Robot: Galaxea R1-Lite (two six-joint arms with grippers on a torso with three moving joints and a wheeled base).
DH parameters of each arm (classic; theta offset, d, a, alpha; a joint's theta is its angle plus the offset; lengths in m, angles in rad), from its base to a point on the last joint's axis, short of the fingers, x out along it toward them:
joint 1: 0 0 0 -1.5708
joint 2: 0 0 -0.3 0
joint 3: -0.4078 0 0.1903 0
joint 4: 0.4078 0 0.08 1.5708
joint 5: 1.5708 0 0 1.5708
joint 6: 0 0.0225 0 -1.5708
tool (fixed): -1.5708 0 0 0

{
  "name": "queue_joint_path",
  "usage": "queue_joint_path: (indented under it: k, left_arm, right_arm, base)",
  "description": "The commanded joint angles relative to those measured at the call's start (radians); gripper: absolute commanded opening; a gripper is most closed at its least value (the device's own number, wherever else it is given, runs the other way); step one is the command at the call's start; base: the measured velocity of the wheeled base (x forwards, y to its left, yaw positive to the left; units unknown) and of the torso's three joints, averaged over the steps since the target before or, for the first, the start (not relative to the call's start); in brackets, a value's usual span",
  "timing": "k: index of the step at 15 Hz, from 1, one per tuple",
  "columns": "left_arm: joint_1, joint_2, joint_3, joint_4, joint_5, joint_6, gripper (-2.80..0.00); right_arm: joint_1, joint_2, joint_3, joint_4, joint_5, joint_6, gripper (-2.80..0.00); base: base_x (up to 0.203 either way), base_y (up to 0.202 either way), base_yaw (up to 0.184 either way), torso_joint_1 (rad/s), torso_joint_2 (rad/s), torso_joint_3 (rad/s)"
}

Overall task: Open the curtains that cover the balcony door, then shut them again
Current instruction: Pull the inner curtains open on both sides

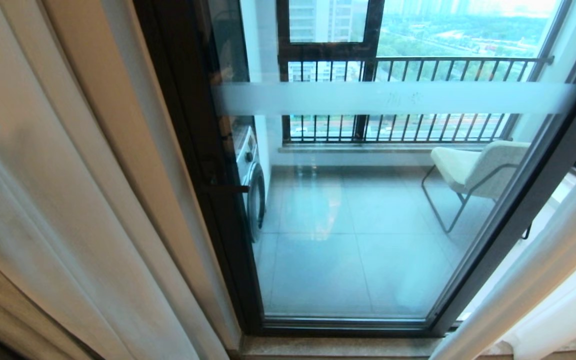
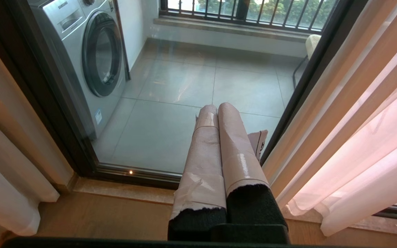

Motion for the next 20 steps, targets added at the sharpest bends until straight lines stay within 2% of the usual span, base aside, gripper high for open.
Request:
queue_joint_path:
  k: [1, 7, 11, 13, 20]
  left_arm:
    - [0.0, -0.066, 0.054, -0.007, -0.005, -0.002, 0.0]
    - [0.001, -0.23, 0.185, 0.035, -0.004, -0.005, 0.0]
    - [0.001, -0.401, 0.241, 0.158, -0.003, -0.012, 0.0]
    - [0.001, -0.516, 0.245, 0.285, -0.004, -0.016, 0.0]
    - [0.001, -1.001, 0.219, 0.883, -0.013, -0.019, 0.0]
  right_arm:
    - [0.0, 0.0, 0.0, 0.0, 0.0, -0.001, -2.8]
    - [0.0, 0.0, 0.0, 0.0, 0.0, 0.0, -2.8]
    - [0.0, 0.0, 0.0, 0.0, 0.0, 0.0, -2.8]
    - [0.0, 0.0, 0.0, 0.0, 0.0, 0.0, -2.8]
    - [0.0, 0.0, 0.0, 0.0, 0.0, -0.002, -2.8]
  base:
    - [0.0, 0.0, 0.0, 0.0, 0.0, 0.0]
    - [0.0, 0.0, 0.0, 0.0, 0.0, 0.0]
    - [0.0, 0.0, 0.0, 0.0, 0.0, 0.0]
    - [0.0, 0.0, 0.0, 0.0, 0.0, 0.0]
    - [0.0, 0.0, 0.0, 0.0, 0.0, 0.0]
